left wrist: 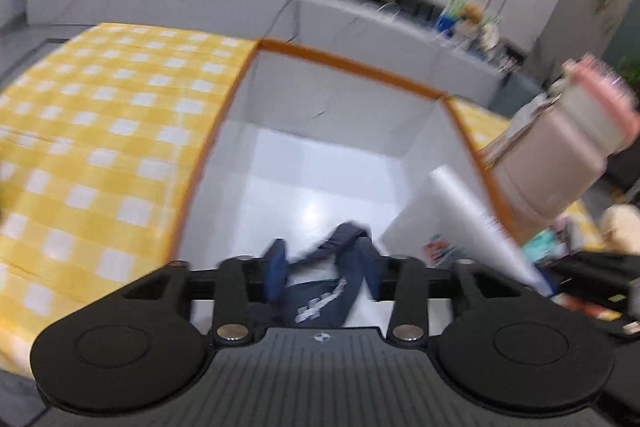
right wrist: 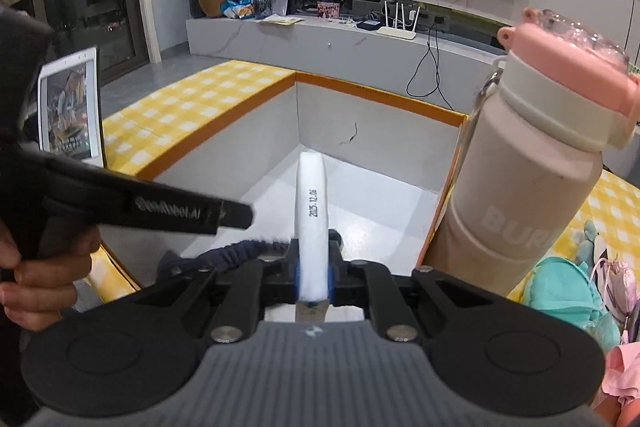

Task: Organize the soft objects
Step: 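Open the left gripper to drop the headband while the right drops the packet into the box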

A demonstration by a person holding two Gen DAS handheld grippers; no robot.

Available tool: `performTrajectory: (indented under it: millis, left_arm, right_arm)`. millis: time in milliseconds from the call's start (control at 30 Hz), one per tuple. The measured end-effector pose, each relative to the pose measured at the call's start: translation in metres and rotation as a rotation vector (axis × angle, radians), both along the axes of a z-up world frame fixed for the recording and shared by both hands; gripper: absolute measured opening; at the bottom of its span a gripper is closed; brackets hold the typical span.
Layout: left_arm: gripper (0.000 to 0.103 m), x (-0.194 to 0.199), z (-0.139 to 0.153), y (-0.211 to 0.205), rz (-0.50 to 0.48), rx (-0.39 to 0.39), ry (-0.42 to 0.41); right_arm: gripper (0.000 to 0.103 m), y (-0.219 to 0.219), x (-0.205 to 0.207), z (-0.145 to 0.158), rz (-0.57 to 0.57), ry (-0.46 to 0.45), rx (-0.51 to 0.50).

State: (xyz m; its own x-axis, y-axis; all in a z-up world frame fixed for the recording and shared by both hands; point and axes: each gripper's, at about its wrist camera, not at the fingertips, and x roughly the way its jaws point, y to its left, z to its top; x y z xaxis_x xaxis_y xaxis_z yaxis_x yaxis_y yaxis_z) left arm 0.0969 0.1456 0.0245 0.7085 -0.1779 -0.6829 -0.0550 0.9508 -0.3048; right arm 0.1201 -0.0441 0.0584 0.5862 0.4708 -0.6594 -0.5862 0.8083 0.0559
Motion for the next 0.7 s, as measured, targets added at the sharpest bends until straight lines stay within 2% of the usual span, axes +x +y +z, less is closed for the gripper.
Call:
performTrajectory:
  millis: [67, 133, 167, 200, 267, 333, 467, 533, 567, 667, 700]
  left_arm:
    - [0.077, -0.006, 0.003, 0.003, -0.022, -0.058, -0.049]
    - [0.08, -0.006, 0.01, 0.005, -0.003, -0.056, -0.092]
    - [0.088, -0.006, 0.015, 0.003, 0.011, -0.046, -0.118]
    - [0.092, -0.007, 0.019, 0.002, 0.029, -0.031, -0.151]
    - [0.092, -0.011, 0.027, 0.001, 0.042, -0.002, -0.219]
    - [0.096, -0.012, 0.032, 0.0, 0.035, 0.015, -0.247]
    - [0.098, -0.007, 0.027, 0.001, 0.018, -0.008, -0.22]
    - [0.098, -0.001, 0.02, 0.003, 0.016, -0.03, -0.19]
    - [0.098, 0.0, 0.018, 0.003, 0.015, -0.035, -0.18]
    - [0.098, -0.001, 0.014, 0.005, 0.015, -0.036, -0.17]
    - [0.098, -0.002, 0.014, 0.006, 0.013, -0.038, -0.17]
  right_arm:
    - [0.009, -0.001, -0.004, -0.003, 0.002, -0.001, -0.014]
    - [0.009, 0.001, -0.005, -0.006, 0.007, 0.004, -0.021]
    - [0.009, 0.004, -0.005, -0.007, 0.01, 0.006, -0.023]
    - [0.009, 0.006, -0.004, -0.008, 0.012, 0.007, -0.027]
    - [0.009, 0.01, -0.005, -0.01, 0.015, 0.005, -0.038]
    - [0.01, 0.01, -0.005, -0.011, 0.017, 0.012, -0.044]
    - [0.011, 0.017, -0.005, -0.016, 0.025, 0.013, -0.077]
    - [0.025, 0.02, -0.004, -0.017, 0.021, 0.009, -0.088]
    - [0.037, 0.021, -0.004, -0.017, 0.018, 0.009, -0.09]
    - [0.044, 0.025, -0.006, -0.016, 0.007, -0.004, -0.099]
    - [0.055, 0.027, -0.007, -0.015, 0.013, -0.012, -0.099]
